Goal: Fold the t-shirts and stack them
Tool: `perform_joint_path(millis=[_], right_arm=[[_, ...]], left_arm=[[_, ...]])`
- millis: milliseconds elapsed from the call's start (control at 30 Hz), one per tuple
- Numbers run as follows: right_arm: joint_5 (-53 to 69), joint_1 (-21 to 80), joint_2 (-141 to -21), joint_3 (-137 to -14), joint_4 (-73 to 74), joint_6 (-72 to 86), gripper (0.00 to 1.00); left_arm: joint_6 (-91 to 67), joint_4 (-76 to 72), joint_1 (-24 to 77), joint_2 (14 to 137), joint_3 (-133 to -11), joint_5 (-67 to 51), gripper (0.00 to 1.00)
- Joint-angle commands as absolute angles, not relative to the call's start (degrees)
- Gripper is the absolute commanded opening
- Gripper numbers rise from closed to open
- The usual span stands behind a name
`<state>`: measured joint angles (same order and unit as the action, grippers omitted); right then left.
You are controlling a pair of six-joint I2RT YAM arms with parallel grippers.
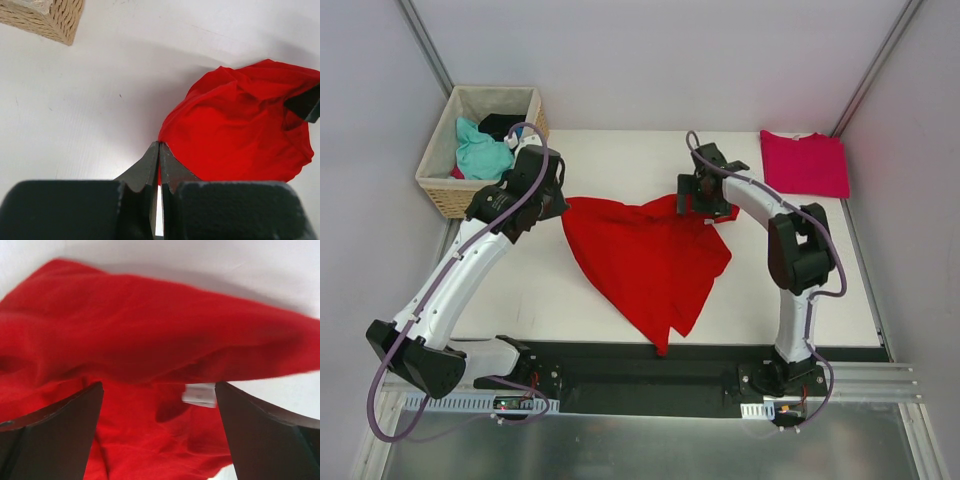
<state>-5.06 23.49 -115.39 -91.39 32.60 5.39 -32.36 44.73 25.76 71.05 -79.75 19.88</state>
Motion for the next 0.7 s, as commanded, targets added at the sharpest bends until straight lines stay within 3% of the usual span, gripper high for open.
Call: perform_joint_path(millis=[0, 500, 667], right_arm=[[-3.69, 26.72, -115.31, -93.25, 32.08, 4.75, 0.99], [-9.85, 22.77, -119.61, -96.94, 32.43, 3.25, 0.93], [-9.93, 22.59, -122.25, -99.93, 33.22, 2.73, 0.85]], left_arm=[[-31.29, 42.63, 24.79, 70.75, -79.72, 19.16, 0.0], [-30.94, 41.84, 24.08, 69.96, -78.22, 18.81, 0.0], [-30.68, 41.75, 23.73, 70.05, -78.22, 18.9, 0.0]])
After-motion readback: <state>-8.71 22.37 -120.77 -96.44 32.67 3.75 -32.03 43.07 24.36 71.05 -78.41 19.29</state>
